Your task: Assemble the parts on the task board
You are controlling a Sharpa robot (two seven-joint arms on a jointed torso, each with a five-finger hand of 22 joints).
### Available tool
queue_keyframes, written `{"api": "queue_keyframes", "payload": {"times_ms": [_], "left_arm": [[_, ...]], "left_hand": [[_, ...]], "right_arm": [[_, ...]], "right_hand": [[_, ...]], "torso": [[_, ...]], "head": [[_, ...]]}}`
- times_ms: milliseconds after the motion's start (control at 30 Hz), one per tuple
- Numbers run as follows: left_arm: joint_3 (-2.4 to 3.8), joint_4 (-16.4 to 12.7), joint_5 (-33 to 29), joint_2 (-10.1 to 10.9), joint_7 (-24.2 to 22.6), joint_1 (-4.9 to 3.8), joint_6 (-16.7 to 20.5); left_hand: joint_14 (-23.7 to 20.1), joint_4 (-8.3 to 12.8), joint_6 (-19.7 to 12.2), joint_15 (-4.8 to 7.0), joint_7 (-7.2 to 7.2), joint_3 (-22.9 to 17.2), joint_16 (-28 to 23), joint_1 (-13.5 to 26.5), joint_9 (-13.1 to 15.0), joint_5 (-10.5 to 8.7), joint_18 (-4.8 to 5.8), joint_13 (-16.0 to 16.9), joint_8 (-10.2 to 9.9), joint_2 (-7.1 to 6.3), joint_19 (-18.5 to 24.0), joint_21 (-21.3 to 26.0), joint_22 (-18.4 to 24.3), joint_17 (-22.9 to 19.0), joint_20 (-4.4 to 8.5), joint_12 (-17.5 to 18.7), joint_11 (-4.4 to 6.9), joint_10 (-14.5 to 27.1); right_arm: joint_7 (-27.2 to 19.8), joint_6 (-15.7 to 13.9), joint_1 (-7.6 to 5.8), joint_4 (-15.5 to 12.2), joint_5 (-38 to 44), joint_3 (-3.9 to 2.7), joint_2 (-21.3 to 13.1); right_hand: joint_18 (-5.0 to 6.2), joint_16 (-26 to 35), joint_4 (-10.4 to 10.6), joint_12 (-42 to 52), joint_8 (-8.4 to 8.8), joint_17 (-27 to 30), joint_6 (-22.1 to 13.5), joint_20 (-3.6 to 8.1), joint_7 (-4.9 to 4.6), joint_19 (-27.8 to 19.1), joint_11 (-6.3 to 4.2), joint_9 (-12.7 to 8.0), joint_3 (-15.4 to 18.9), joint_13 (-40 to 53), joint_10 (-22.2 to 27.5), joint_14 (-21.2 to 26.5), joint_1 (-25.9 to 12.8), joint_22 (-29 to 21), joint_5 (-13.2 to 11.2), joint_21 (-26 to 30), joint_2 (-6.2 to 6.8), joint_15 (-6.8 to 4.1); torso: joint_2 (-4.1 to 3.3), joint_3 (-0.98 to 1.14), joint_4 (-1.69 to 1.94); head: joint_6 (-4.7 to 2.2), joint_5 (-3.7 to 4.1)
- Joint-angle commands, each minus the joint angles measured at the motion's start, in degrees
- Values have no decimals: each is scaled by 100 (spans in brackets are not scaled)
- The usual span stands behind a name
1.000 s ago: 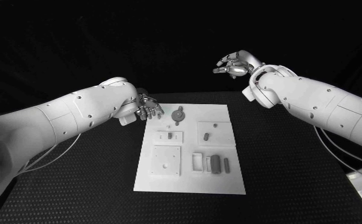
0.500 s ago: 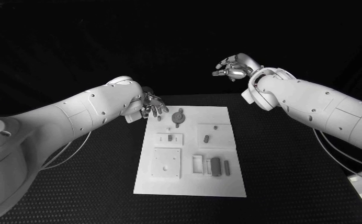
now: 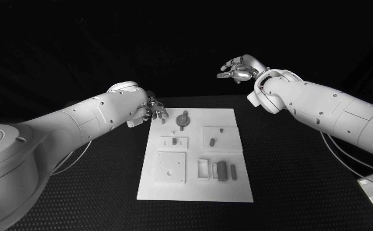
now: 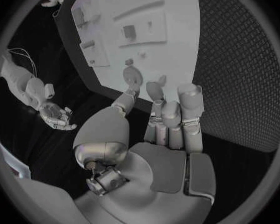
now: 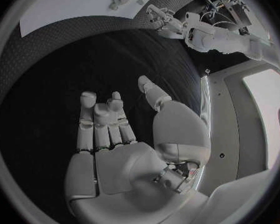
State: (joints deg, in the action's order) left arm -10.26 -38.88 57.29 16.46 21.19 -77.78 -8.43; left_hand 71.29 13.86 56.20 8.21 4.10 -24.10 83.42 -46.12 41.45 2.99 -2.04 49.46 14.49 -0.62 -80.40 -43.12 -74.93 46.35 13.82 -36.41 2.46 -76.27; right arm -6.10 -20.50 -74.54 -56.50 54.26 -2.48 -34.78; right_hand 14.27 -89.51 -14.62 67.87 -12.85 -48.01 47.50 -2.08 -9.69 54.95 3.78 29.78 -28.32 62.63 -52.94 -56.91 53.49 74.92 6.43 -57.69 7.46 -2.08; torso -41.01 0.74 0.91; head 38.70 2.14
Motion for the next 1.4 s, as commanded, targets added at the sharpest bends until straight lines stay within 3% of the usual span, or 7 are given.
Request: {"api": "queue_keyframes", "payload": {"times_ms": [33,233,400,633,1167,1400], "left_arm": [[3,58,217,-19,35,-4,187],[3,242,285,-92,200,6,47],[3,354,285,-146,211,65,-99],[4,479,284,-200,211,84,-72],[4,604,267,-286,108,131,-53],[6,653,247,-288,78,132,-17]], "left_hand": [[79,-10,50,42,6,-21,30,-14,-6,14,-656,14,27,-60,-14,-31,-140,78,23,-30,-6,-34],[96,-36,49,47,2,-19,30,24,-18,14,-661,30,30,-112,-6,-74,-136,143,32,-70,-1,-24],[88,-104,16,41,10,-10,3,113,-39,8,-665,28,17,-177,25,-105,-130,176,33,-93,-8,4],[67,-214,-51,25,29,25,-49,276,-74,-5,-674,19,-18,-230,63,-132,-124,182,24,-114,-26,34],[66,-246,-100,17,40,35,-83,350,-100,-7,-693,10,-46,-238,88,-154,-121,211,19,-131,-36,51],[56,-241,-110,12,44,24,-99,343,-108,-7,-696,6,-53,-220,97,-158,-120,197,13,-134,-40,57]], "right_arm": [[-37,51,1,-13,15,-3,-1],[-36,45,1,-22,15,-4,15],[-35,40,1,-53,15,-4,21],[-31,22,0,-103,15,-4,11],[-37,-20,-1,-122,13,-9,39],[-35,-23,-3,-139,13,-15,53]], "right_hand": [[73,-15,-13,38,4,7,-14,-3,-46,-37,1,-6,19,-7,7,25,-19,79,30,30,-51,-16],[73,-16,-14,40,5,8,-15,-2,-46,-35,0,-7,20,-8,5,24,-19,79,30,29,-52,-17],[73,-17,-14,41,5,8,-16,-2,-46,-34,0,-8,20,-9,4,22,-18,79,30,29,-53,-17],[73,-18,-14,43,5,9,-17,-1,-46,-33,1,-9,22,-11,2,21,-19,79,30,28,-51,-17],[73,-16,-13,43,6,11,-20,-2,-47,-33,1,-11,26,-15,2,22,-25,78,30,29,-42,-16],[73,-15,-13,43,7,13,-22,-1,-47,-34,1,-13,25,-18,3,23,-25,78,30,30,-40,-16]], "torso": [[-9,4,3],[-14,3,-3],[-16,5,-13],[-67,4,-44],[-86,5,-50],[-106,7,-66]], "head": [[10,6],[36,11],[46,25],[18,30],[25,66],[24,137]]}}
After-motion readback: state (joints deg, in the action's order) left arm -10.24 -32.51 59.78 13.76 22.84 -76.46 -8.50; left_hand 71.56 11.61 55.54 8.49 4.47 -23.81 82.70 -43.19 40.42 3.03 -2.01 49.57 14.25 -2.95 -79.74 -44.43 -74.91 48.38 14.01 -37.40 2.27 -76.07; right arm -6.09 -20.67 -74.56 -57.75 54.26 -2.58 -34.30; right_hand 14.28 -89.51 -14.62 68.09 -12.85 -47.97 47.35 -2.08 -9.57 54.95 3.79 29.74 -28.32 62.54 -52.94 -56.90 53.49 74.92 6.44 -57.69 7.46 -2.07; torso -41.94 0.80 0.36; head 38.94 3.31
